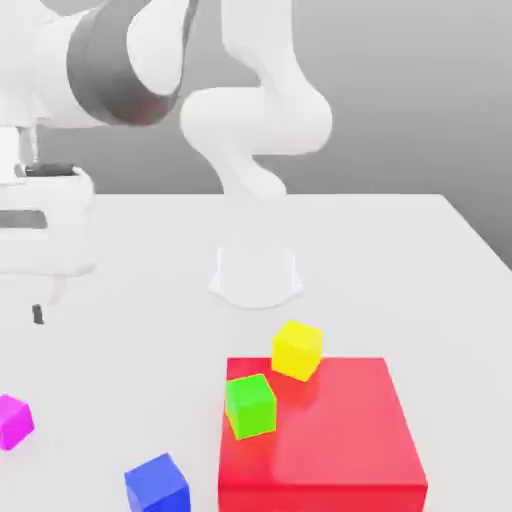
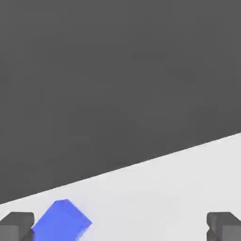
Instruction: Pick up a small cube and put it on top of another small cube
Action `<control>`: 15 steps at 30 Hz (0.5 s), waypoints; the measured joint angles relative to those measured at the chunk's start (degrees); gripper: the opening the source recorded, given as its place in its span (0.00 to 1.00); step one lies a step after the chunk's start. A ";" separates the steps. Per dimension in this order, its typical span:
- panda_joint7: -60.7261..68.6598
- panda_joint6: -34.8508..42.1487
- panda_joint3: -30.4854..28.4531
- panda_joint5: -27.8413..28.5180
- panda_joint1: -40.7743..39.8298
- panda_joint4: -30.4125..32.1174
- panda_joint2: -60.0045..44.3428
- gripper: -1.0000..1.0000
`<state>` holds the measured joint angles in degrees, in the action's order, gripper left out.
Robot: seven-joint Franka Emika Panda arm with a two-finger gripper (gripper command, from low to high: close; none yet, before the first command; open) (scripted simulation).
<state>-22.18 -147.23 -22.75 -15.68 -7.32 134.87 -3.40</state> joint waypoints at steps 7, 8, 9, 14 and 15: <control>5.63 -4.89 -1.82 -2.70 -6.11 1.03 -14.09 0.50; 6.47 -5.92 -1.44 -3.36 -7.16 0.91 -16.09 0.50; 7.51 -7.20 -0.51 -4.54 -8.24 0.56 -18.15 0.50; 11.51 -12.48 4.86 -9.71 -12.88 -1.31 -25.69 0.00; 11.51 -12.47 4.87 -9.70 -12.88 -1.31 -25.69 0.00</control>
<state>-10.67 -159.71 -17.89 -25.39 -20.20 133.56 -29.09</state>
